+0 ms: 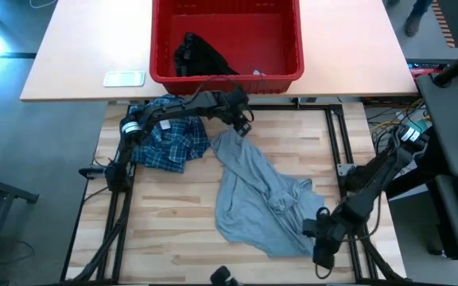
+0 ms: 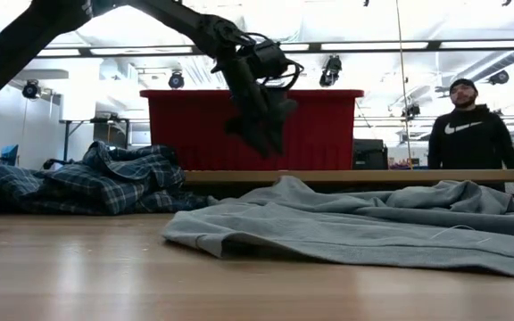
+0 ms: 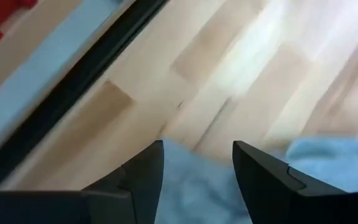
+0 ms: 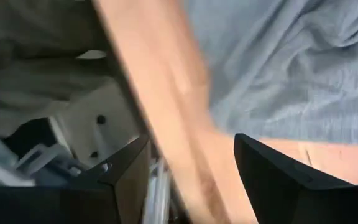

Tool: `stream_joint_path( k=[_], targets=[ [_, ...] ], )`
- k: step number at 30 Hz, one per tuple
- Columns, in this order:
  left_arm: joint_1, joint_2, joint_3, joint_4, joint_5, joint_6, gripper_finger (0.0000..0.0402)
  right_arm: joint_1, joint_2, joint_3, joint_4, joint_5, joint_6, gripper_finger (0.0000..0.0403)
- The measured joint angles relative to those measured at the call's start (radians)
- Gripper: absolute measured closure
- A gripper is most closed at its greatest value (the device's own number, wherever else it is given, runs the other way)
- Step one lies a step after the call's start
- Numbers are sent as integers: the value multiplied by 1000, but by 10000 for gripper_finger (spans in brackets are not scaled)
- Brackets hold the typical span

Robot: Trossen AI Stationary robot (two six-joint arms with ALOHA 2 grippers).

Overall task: Fold Laundry from Bin
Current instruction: Fold the gray shirt

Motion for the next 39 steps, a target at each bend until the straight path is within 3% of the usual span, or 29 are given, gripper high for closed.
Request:
stream_joint_path(
  k=[3, 5, 15, 21, 27, 32, 36, 39],
  targets=[
    [23, 0, -1, 59, 137, -81, 221, -38, -27, 38, -89, 79, -75, 179],
    [21, 0, -4, 78, 173, -77, 212, -100, -31, 57, -137, 167, -153, 179],
    [4, -21, 72, -132, 174, 35, 90, -424, -25, 64, -156, 364, -567, 179],
    [-86, -149, 39, -167, 159, 69, 69, -540, 43, -2, -109, 422, -673, 179],
    [-219, -269, -179, -74, 61, 30, 72, -479, 147, -106, 7, 369, -595, 179],
    [-304, -376, -407, 82, -14, -91, 73, -336, 183, -108, 59, 206, -525, 179],
    [-438, -427, -530, 272, -17, -164, 73, -237, 126, -74, 56, 148, -479, 179],
    [-553, -402, -577, 395, -24, -220, 73, -231, 20, -27, 18, 199, -487, 179]
  ],
)
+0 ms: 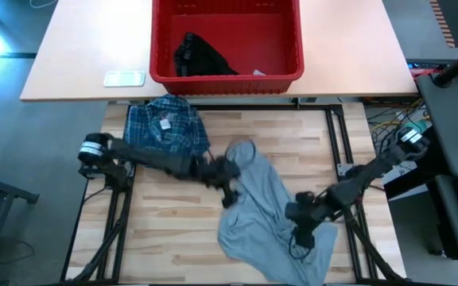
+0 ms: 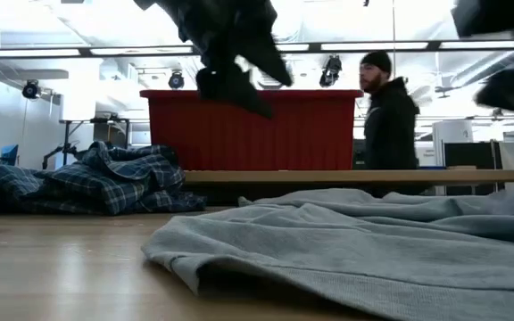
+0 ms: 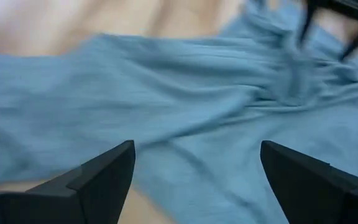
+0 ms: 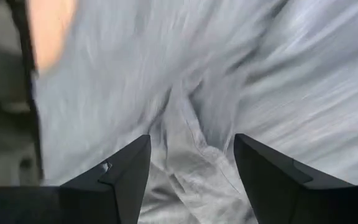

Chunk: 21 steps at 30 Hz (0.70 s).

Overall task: Fold Laundry from Bin
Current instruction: Fold the gray shirt

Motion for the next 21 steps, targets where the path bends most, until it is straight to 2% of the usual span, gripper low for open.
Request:
stream_joint_path(
  k=[4, 7, 13, 18, 21],
  targets=[
    [-119, 97, 4, 110, -52, -103, 73, -54, -147, 15, -81, 187, -68, 179],
    [-160, 207, 58, 133, -61, -151, 73, -171, -217, -4, -83, 277, -178, 179],
    [-168, 423, 165, 106, -51, -221, 79, -448, -142, -62, 32, 193, -412, 179],
    [-170, 482, 195, 39, -55, -232, 91, -519, 40, -72, 130, 121, -550, 179],
    [-175, 480, 190, -80, -53, -204, 97, -543, 150, -71, 144, 115, -587, 179]
  ],
)
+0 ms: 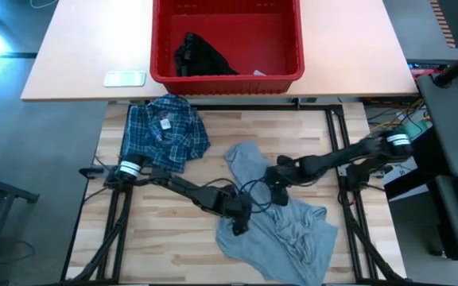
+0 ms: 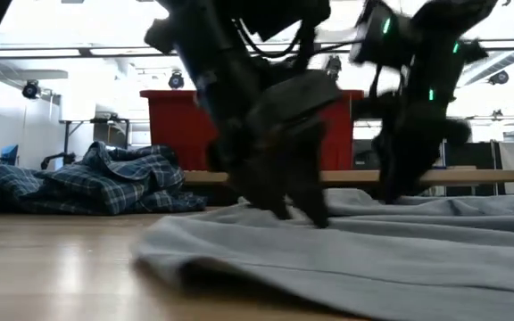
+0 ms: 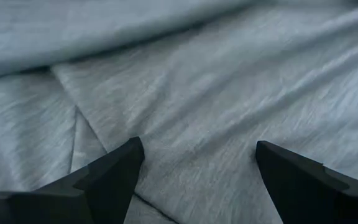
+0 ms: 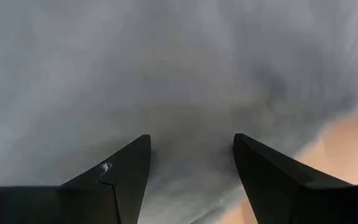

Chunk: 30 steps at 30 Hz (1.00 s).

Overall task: Fold Laundry from Bin
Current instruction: Fold the gray shirt

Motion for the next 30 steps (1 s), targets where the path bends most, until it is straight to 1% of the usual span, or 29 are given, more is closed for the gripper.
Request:
stream_joint_path(
  k=[2, 3, 6, 9, 12, 15, 16, 18, 20, 22, 25, 27, 28, 30],
  targets=[
    [-5, -6, -1, -79, -9, 24, 99, -33, 52, 2, -42, 8, 2, 179],
    [-8, -10, -1, -123, -18, 36, 100, -51, 60, 6, -75, 31, -10, 179],
    [-17, -14, -2, -203, -13, 52, 100, -118, 42, 5, -203, 64, -32, 179],
    [-24, -22, -7, -261, -7, 70, 100, -177, -46, -3, -341, 76, -81, 179],
    [-32, -57, -39, -331, -1, 90, 100, -233, -164, -3, -440, 91, -119, 179],
    [-32, -136, -122, -399, -5, 111, 100, -256, -275, -9, -530, 86, -144, 179],
    [-32, -175, -161, -424, -18, 113, 100, -256, -314, -9, -528, 66, -146, 179],
    [-27, -267, -250, -474, -47, 118, 100, -243, -383, -9, -471, -6, -144, 179],
    [-19, -371, -339, -480, -50, 121, 100, -218, -425, -17, -393, -61, -124, 179],
    [-16, -478, -404, -475, -56, 116, 100, -198, -435, -29, -338, -67, -101, 179],
    [-17, -604, -441, -438, -63, 81, 100, -189, -413, -44, -242, -85, -70, 179],
    [-17, -633, -445, -366, -67, 50, 100, -169, -378, -56, -116, -136, -60, 179],
    [-17, -640, -441, -311, -81, 30, 100, -153, -353, -60, -41, -160, -57, 179],
    [-16, -644, -430, -159, -101, 1, 100, -125, -287, -62, 90, -169, -58, 179]
  ],
)
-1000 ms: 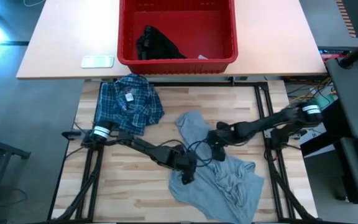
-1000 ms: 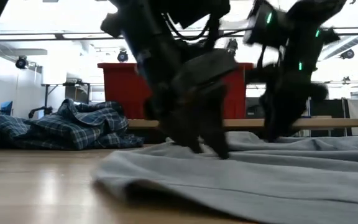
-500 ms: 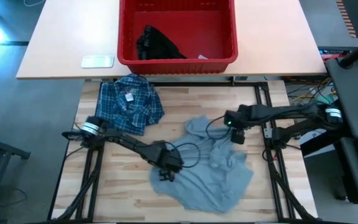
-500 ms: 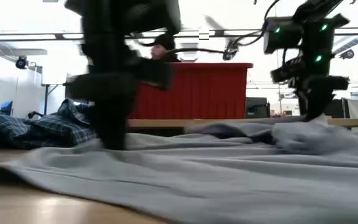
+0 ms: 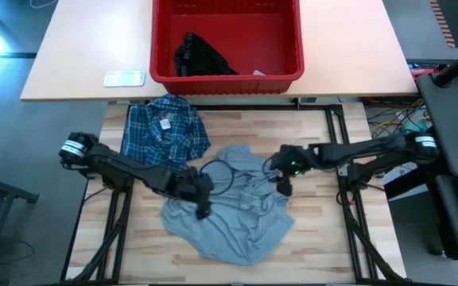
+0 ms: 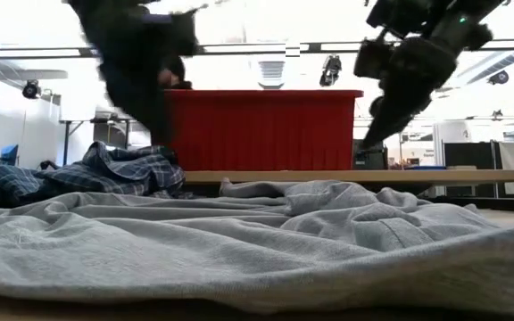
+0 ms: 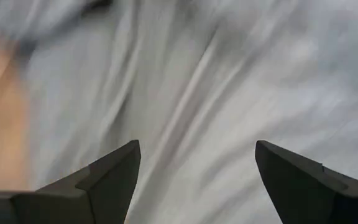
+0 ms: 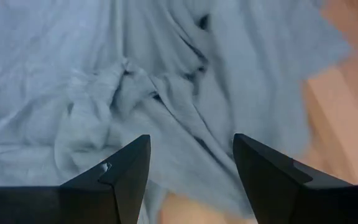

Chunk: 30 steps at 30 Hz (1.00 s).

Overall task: Fold Laundry from Bin
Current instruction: Fold the gray shirt

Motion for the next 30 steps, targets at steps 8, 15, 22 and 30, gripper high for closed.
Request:
stream_joint_path(
  k=[8, 15, 22, 30],
  targets=[
    [-12, 238, 2, 469, -16, -209, 103, 30, 288, 5, 71, 3, 41, 179],
    [-73, 370, -19, 438, 70, -258, 119, 7, 271, 9, -203, 37, -8, 179],
    [-116, 262, -42, 22, 129, -57, 126, -34, 82, 11, -464, 157, -101, 179],
    [-81, -14, -105, -138, 90, -58, 126, -27, -83, 73, -410, 124, 2, 179]
  ],
)
